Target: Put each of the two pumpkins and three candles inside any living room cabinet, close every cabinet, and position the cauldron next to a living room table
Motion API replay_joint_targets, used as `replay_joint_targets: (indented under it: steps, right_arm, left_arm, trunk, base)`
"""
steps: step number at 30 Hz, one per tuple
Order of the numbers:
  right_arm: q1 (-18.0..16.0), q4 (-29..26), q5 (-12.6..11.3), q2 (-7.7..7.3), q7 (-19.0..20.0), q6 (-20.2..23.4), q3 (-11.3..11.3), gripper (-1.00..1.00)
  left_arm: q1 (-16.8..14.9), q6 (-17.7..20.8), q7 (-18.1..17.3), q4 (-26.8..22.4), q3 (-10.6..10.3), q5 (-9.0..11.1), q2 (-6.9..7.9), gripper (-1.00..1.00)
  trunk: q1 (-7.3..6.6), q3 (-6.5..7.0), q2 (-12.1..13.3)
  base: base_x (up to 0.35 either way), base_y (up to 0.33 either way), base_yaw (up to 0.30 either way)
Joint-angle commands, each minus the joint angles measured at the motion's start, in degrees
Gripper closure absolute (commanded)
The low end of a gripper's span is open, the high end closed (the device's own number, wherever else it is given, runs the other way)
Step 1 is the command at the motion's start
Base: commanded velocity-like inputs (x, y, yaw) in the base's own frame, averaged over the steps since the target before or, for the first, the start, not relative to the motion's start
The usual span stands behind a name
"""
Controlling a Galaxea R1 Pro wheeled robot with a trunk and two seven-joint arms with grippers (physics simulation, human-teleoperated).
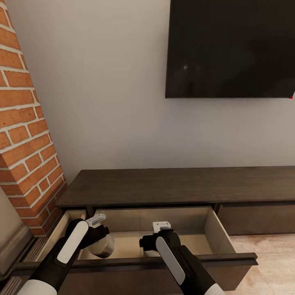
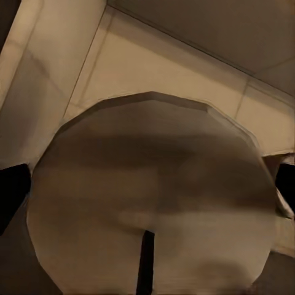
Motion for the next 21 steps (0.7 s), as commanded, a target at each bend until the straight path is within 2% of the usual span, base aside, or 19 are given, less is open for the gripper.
replay_joint_targets:
  steps: [1, 12, 21]
  right_arm:
    - [0.0, -0.1, -0.6, 0.0, -0.6, 0.1, 0.1, -1.0]
    - [0.0, 0.0, -0.6, 0.0, -0.5, 0.1, 0.1, -1.0]
    - [0.0, 0.0, -0.6, 0.0, -0.5, 0.1, 0.1, -1.0]
  left_arm:
    - [0.0, 0.0, 0.6, -0.1, -0.1, 0.6, 0.06, -1.0]
    - [0.0, 0.0, 0.6, -0.1, -0.1, 0.6, 0.03, -1.0]
    - [0.0, 0.0, 0.6, -0.1, 0.0, 0.6, 0.09, -1.0]
  trunk:
    - [-0.01, -0.06, 0.0]
    - [-0.01, -0.06, 0.0]
    - [-0.24, 1.93, 0.1]
  base:
    - [0.0, 0.0, 0.0]
    - [0.0, 0.0, 0.0]
    - [0.0, 0.0, 0.0]
